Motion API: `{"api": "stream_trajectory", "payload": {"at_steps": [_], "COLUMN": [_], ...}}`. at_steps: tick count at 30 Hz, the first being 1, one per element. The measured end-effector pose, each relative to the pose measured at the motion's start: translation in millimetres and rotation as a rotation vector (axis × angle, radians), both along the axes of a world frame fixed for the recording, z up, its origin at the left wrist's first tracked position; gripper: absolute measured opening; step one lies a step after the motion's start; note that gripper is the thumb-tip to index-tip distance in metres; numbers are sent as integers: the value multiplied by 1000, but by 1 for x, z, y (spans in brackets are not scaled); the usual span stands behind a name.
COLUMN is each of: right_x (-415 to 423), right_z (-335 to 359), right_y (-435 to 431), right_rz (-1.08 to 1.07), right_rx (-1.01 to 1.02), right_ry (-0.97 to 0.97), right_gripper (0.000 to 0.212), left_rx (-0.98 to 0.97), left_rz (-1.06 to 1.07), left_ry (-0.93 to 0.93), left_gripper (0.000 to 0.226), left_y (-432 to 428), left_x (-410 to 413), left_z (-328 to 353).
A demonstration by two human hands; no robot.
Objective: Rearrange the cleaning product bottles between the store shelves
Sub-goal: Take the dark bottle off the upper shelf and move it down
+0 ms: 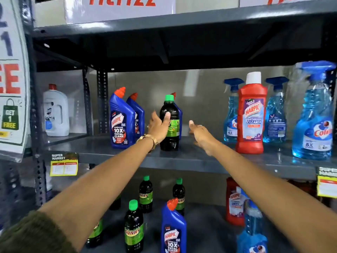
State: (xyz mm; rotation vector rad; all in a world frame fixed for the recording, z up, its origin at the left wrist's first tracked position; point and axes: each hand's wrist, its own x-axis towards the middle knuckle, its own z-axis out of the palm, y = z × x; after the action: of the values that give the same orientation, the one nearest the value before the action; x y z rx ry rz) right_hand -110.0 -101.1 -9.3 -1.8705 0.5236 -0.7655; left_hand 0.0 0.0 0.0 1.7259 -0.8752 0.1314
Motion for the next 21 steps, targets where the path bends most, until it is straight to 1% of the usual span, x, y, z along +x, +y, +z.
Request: {"api": "stream_trajectory", "payload": {"at_steps": [3,5,8,10,11,13,14,18,21], "right_x": [23,34,42,38,35,28,23,-8,-40], "right_z": [-6,-12,-19,-18,-17,-18,-18,-28,-38], "right_y": [10,18,25,27,30,31,33,45,64], "right_rz": [148,215,248,235,223,202,201,195,178], "right_rx": [115,134,35,12,9,-19,-27,-80,-146], "right_ry": [-74,-96,-117,-130,-140,-164,-180,-256,-358], "right_gripper": [36,28,21,20,20,13,13,27,30], "left_rx": [-51,-60,-45,-50,-49,-55,-65,-132,-219], "left_rz": [-148,-225,-273,-286,-292,-313,-332,-422,-472], "left_ry": [110,140,142,158,165,155,148,105,27], "left_gripper": [64,60,50,40,38,43,42,26,34], "left_y": [1,4,7,9,10,15,19,43,62], "left_x": [6,9,18,18,17,9,3,-27,-57], "left_z": [-7,-12,-13,-12,-12,-10,-10,-15,-22]}}
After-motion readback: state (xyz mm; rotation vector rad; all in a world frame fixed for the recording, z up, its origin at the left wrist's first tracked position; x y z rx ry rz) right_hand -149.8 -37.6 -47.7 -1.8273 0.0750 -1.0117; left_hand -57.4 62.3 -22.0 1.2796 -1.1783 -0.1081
